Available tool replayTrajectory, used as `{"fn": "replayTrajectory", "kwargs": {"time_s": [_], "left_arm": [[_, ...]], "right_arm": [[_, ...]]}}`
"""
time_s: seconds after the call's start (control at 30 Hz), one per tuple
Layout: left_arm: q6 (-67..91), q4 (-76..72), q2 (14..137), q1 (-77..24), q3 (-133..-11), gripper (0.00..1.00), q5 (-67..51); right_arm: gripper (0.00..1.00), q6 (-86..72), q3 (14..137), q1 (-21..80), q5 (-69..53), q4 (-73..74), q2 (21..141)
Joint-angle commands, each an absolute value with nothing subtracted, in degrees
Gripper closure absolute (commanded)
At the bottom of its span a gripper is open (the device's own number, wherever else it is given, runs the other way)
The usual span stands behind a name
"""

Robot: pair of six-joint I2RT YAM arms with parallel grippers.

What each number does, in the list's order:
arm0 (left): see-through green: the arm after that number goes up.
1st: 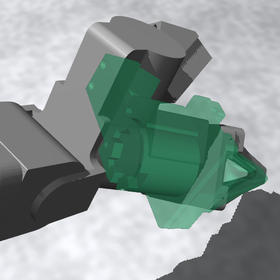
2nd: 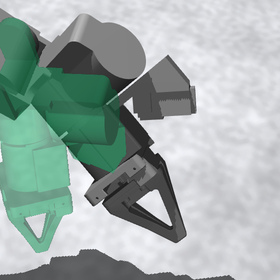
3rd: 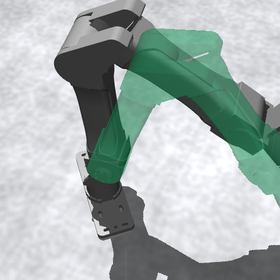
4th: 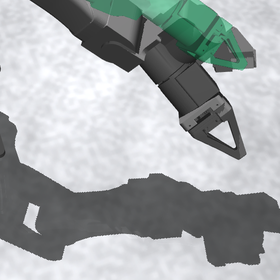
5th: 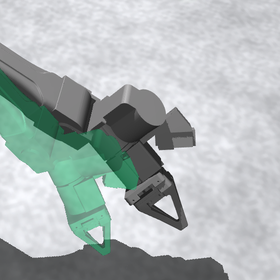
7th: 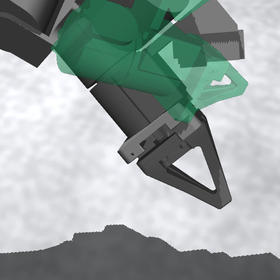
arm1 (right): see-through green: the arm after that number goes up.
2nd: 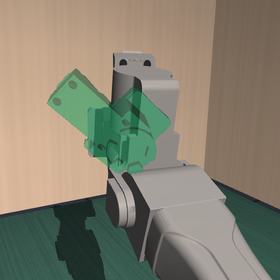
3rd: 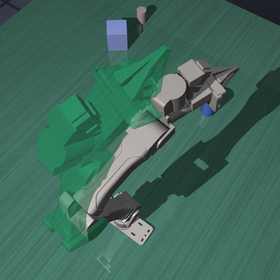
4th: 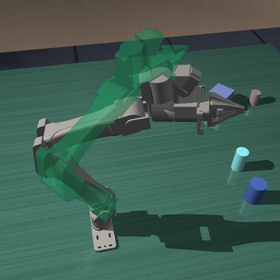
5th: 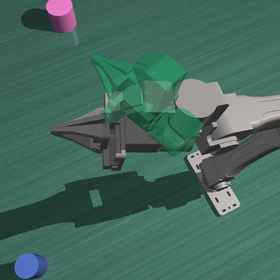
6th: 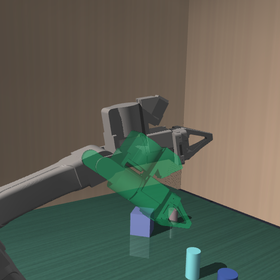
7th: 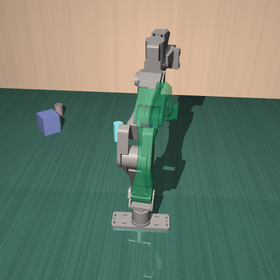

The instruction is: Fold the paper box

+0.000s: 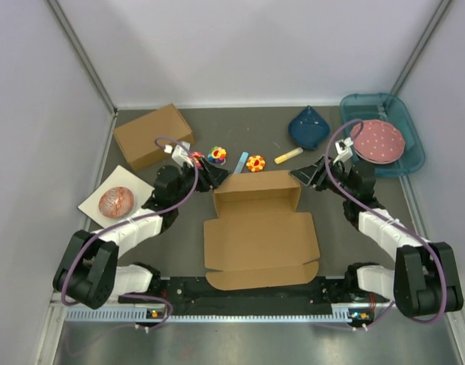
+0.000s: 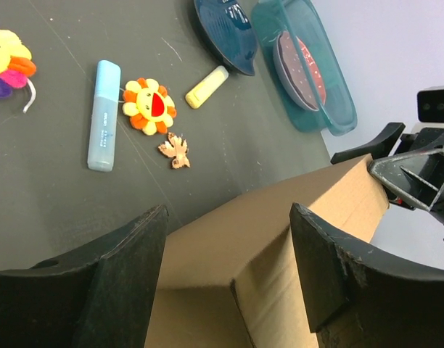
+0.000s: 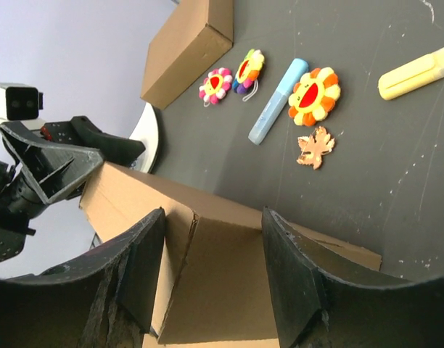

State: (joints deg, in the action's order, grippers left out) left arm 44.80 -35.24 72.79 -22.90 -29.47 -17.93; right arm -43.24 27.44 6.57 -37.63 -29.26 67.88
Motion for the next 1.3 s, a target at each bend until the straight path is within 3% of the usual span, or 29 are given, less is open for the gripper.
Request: {"fn": "replayTrajectory", "kwargs": {"time_s": [0.0,0.23,0.47,0.93,1.27], "left_arm": [[43.33,-32.7,69.79,-22.24,-32.34,0.26,-16.0],[43.06,-29.62,61.8,-22.15,-32.61,0.23,-11.34],[44.12,-26.98,52.92,-22.15,-26.99,0.22,-14.67],[43.95,-27.33,56.24,-22.15,-21.35,0.21,-17.92],[44.47,-31.63,61.87,-22.15,-18.38,0.38,-19.16]], "right_arm": [[0.47,-40.26,24.7,6.33,-35.95,-26.99,66.62],[0.48,-40.17,23.47,6.33,-34.28,-25.84,66.36],[0.48,-40.6,23.38,6.5,-34.63,-25.84,66.36],[0.48,-39.64,22.59,7.73,-33.75,-24.26,65.39],[0.53,-41.39,14.87,11.51,-29.63,-26.96,63.02]]}}
